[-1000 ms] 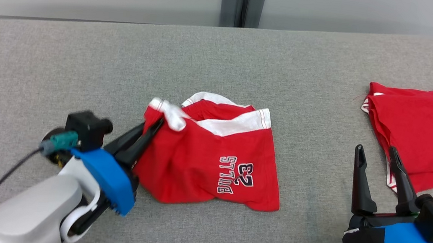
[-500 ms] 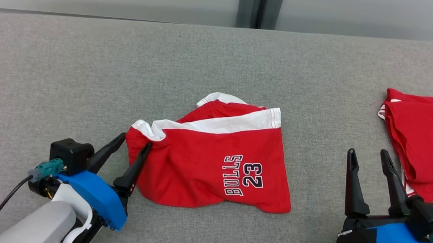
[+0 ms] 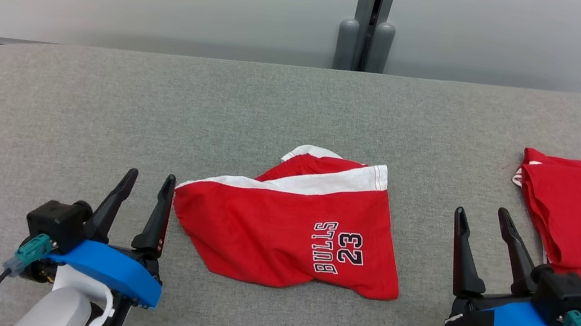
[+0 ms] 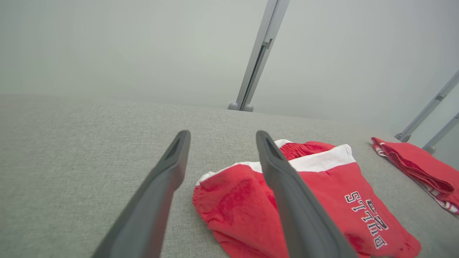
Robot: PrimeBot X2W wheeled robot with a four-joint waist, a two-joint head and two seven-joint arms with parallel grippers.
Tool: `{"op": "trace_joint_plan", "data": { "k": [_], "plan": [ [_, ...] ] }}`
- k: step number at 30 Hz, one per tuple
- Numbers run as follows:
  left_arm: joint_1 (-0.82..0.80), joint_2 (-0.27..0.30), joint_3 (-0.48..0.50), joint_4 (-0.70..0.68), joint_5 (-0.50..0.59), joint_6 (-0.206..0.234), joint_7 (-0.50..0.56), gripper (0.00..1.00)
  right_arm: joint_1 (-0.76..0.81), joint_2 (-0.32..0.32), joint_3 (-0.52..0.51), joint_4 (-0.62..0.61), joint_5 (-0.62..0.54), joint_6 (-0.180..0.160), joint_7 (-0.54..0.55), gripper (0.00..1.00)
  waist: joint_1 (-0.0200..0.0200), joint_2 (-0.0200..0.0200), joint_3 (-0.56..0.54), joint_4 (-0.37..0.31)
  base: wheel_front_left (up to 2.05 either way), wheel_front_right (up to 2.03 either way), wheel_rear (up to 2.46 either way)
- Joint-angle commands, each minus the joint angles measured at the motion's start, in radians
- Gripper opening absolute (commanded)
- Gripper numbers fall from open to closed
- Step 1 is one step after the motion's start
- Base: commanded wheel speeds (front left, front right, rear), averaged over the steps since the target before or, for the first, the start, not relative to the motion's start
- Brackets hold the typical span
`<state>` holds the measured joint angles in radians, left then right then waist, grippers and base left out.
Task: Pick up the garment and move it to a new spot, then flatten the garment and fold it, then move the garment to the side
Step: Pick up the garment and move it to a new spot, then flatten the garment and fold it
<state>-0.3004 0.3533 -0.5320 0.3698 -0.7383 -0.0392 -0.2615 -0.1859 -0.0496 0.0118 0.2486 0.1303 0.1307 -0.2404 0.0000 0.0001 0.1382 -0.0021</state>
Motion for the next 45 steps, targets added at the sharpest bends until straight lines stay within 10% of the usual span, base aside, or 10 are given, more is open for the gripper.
{"op": "trace_joint_plan", "data": {
  "k": [1,16,45],
  "plan": [
    [0.03,-0.013,0.03,-0.019,0.014,0.012,-0.005,1.0,-0.001,-0.002,0.003,0.008,0.005,0.0,-0.007,1.0,0.0,-0.0001,-0.007,0.003,0.0,0.0,0.0],
    [0.249,-0.134,0.248,-0.096,0.144,0.04,-0.005,1.0,0.063,-0.002,0.057,0.065,0.026,0.0,-0.02,1.0,0.0,-0.0001,-0.076,0.029,0.0,0.0,0.0],
    [0.238,-0.194,0.301,-0.051,0.222,0.013,-0.005,1.0,-0.008,-0.002,0.057,0.131,0.006,0.0,-0.026,1.0,0.0,-0.0001,-0.048,0.051,0.0,0.0,0.0]
  ]
}}
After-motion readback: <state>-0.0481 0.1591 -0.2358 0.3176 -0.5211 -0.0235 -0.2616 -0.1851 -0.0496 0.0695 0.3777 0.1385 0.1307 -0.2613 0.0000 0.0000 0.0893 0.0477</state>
